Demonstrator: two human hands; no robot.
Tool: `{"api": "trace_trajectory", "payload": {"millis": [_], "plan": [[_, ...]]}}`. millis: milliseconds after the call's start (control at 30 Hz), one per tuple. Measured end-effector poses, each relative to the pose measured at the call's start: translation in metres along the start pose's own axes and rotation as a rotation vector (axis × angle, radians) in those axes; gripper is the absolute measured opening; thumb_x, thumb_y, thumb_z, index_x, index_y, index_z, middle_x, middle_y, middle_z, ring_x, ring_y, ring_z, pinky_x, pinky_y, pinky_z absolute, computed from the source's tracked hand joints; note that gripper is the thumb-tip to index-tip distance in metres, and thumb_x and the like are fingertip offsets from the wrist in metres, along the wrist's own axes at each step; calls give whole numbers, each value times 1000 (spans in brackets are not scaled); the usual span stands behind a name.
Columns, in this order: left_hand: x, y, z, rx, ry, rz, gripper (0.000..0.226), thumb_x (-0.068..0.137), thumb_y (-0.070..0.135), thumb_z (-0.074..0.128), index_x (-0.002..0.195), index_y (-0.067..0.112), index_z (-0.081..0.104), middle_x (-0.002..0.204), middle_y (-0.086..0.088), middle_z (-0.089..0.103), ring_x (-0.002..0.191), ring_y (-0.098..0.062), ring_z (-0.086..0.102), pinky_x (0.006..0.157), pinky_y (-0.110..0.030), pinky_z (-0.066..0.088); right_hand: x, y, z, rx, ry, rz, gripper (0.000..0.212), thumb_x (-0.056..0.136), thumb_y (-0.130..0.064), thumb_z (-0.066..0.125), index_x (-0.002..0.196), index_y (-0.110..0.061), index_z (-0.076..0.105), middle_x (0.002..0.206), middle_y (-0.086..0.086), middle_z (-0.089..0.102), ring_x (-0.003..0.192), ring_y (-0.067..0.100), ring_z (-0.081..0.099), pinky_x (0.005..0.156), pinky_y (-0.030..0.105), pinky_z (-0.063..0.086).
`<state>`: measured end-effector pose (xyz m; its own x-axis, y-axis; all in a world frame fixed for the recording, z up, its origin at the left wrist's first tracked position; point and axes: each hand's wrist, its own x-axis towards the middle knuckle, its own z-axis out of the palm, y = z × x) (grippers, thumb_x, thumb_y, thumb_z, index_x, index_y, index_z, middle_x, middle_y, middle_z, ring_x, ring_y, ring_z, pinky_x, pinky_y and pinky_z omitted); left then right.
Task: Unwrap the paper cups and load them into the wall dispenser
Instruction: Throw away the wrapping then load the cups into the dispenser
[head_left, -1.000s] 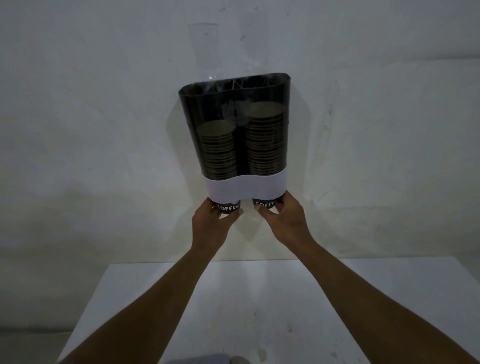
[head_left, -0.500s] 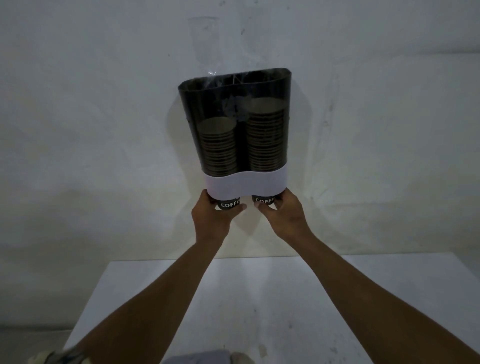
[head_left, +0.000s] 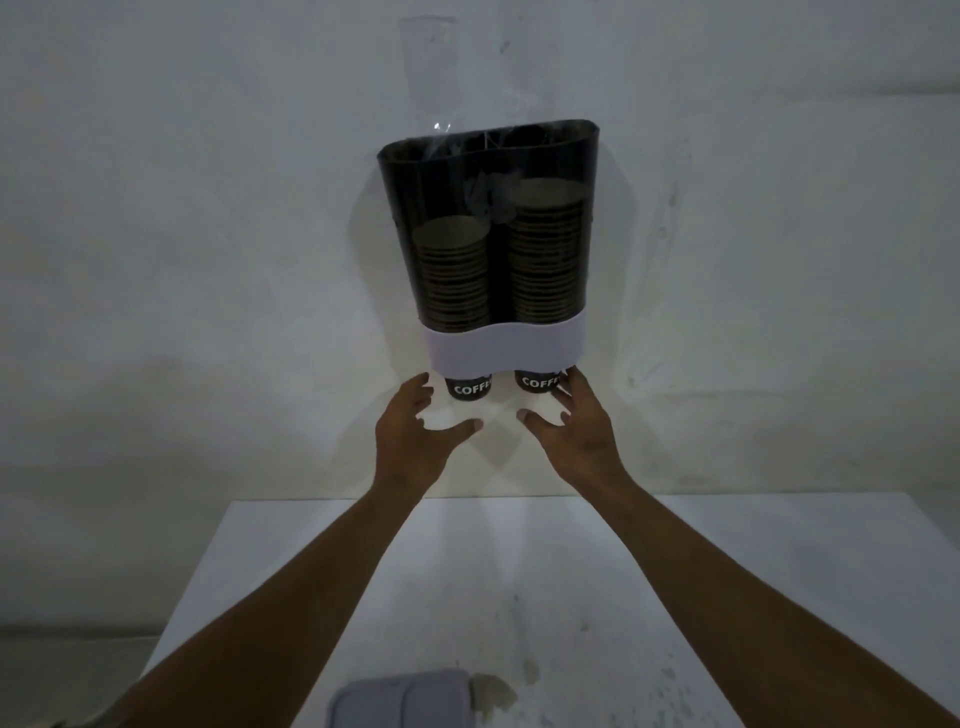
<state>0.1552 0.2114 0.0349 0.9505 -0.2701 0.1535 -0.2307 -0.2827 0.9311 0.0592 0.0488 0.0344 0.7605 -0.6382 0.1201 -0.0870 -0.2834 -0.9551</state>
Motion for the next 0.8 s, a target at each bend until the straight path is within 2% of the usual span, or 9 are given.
{"api": "trace_trajectory", "payload": {"millis": [67,133,233,300,467,567,700,800], "plan": [[-12,-16,-10,36,-38,-28,89,57,33,94,135,20,52,123,6,60,108,-11,59,89,-24,48,-15,10,8,1,-21,80,92,82,-19,79,155,-21,24,150,-6,46,133,11,47,103,23,39],[-28,-39,-21,115,-95,-50,86,58,33,94,132,21,54,125,3,61,109,-13,61,90,-25,50,-33,22,20,-2,-65,149,92,83,-20,78,156,-21,21,151,-4,45,134,12,46,101,22,38],[-56,-74,-40,282,-213,-46,82,64,40,89,135,22,52,130,3,59,114,-14,58,97,-31,49,-61,42,37,-50,-129,209,86,84,-22,78,154,-22,28,147,-3,49,134,14,47,106,27,40],[-78,-100,-55,412,-304,-45,81,68,47,84,138,22,50,133,3,57,118,-13,55,100,-30,47,-85,60,51,-127,-200,224,79,84,-25,77,151,-23,35,145,-2,52,132,15,49,103,24,40],[-124,-151,-80,544,-469,-76,83,68,52,82,140,25,48,138,1,54,125,-18,52,104,-31,43,-137,97,78,-406,-469,183,66,84,-36,74,143,-22,47,146,-2,51,134,17,48,107,23,36],[-145,-173,-89,591,-567,-46,89,59,62,72,135,21,55,134,-6,58,123,-25,54,102,-34,45,-163,120,94,-493,-612,196,72,82,-36,76,145,-21,45,150,0,46,138,19,43,110,25,33],[-162,-206,-101,681,-635,-14,107,54,72,56,143,15,46,145,-8,49,132,-27,47,106,-41,43,-190,145,109,-590,-725,217,86,77,-43,77,150,-23,36,157,-1,33,143,18,34,116,31,31],[-172,-222,-103,737,-765,-26,115,55,64,73,149,11,36,155,-8,36,141,-27,35,112,-42,37,-206,157,119,-685,-788,188,101,73,-51,78,154,-23,25,163,-1,21,148,18,24,120,36,25]]}}
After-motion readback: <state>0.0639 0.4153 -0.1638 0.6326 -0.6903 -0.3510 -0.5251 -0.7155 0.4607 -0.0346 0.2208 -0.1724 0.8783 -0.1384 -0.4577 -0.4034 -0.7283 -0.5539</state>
